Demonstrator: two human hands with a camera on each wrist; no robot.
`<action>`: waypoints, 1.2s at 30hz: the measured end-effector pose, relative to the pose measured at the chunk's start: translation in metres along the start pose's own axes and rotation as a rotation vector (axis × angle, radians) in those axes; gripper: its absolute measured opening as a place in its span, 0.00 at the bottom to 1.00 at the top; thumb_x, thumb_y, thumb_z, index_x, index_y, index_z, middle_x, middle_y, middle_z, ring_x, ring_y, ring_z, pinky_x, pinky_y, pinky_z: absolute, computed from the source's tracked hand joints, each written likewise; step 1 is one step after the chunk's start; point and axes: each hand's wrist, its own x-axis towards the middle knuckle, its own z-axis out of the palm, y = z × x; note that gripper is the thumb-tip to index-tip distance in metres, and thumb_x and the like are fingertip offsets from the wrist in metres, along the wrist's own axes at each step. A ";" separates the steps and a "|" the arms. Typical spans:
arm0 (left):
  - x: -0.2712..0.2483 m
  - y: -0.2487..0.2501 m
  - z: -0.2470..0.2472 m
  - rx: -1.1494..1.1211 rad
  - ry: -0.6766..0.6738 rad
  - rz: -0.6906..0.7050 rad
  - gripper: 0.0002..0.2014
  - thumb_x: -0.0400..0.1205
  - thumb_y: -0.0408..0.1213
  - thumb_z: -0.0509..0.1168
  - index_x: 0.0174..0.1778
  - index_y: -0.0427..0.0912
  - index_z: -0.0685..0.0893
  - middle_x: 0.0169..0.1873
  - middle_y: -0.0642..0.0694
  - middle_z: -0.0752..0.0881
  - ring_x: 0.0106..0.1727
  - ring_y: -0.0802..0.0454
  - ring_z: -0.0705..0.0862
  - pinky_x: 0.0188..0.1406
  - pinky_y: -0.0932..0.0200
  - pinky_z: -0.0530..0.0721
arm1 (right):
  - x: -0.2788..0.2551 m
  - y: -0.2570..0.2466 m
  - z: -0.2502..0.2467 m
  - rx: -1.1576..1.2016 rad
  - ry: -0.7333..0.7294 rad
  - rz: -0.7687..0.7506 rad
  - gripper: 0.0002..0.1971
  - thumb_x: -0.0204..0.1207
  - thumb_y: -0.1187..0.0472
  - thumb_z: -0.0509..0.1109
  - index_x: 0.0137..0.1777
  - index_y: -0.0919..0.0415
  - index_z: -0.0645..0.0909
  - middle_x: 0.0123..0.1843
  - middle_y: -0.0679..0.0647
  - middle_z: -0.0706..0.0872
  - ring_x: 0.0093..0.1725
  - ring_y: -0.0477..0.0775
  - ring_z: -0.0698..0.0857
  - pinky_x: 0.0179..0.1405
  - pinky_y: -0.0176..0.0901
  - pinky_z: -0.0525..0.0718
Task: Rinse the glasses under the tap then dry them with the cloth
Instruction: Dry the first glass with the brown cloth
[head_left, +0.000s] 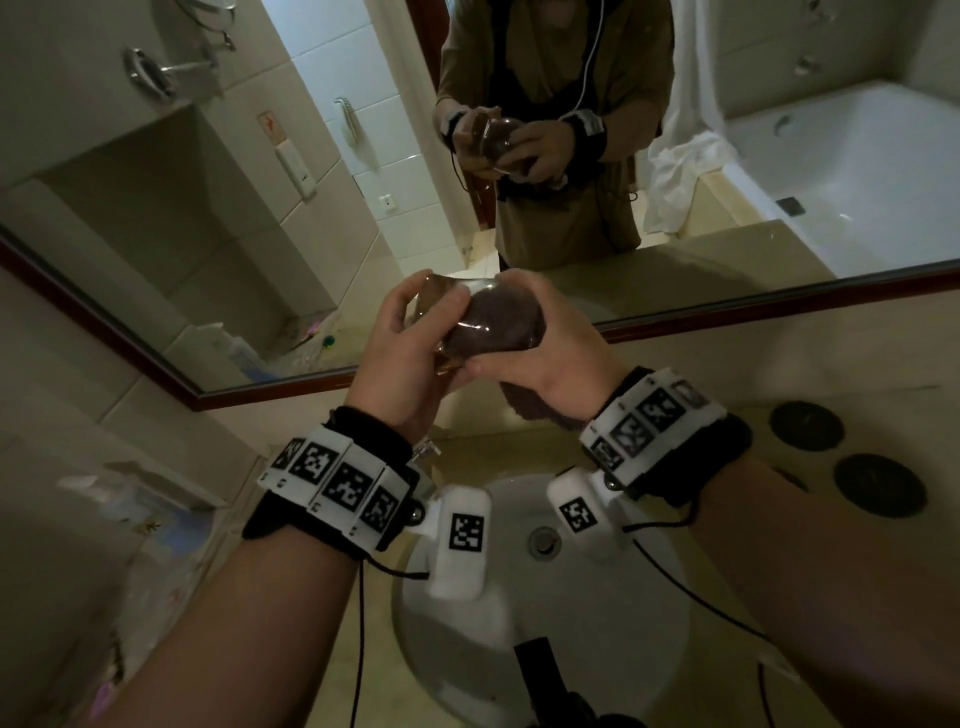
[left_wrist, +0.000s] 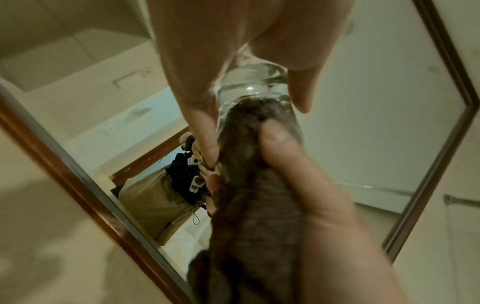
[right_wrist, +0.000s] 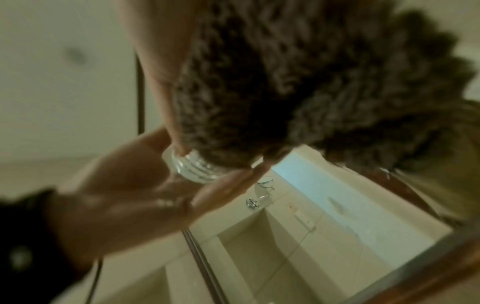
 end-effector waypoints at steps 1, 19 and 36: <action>0.000 0.001 0.001 -0.028 -0.015 -0.006 0.30 0.80 0.47 0.70 0.74 0.38 0.72 0.67 0.31 0.81 0.60 0.35 0.86 0.43 0.47 0.90 | -0.001 -0.001 0.003 -0.091 0.033 -0.053 0.42 0.60 0.54 0.84 0.73 0.47 0.65 0.57 0.39 0.78 0.53 0.37 0.80 0.55 0.28 0.77; -0.008 0.007 -0.001 -0.076 -0.011 -0.025 0.26 0.83 0.48 0.64 0.72 0.35 0.75 0.59 0.33 0.86 0.54 0.39 0.88 0.34 0.53 0.90 | -0.005 -0.007 0.013 -0.204 0.079 -0.162 0.45 0.60 0.54 0.84 0.75 0.50 0.62 0.59 0.42 0.78 0.55 0.39 0.80 0.56 0.27 0.77; -0.019 0.006 -0.027 -0.063 0.028 0.037 0.25 0.82 0.36 0.68 0.74 0.40 0.72 0.64 0.34 0.84 0.57 0.37 0.88 0.56 0.38 0.85 | -0.013 -0.009 0.037 -0.052 0.049 -0.106 0.44 0.61 0.57 0.84 0.75 0.51 0.63 0.59 0.40 0.79 0.57 0.39 0.82 0.57 0.32 0.82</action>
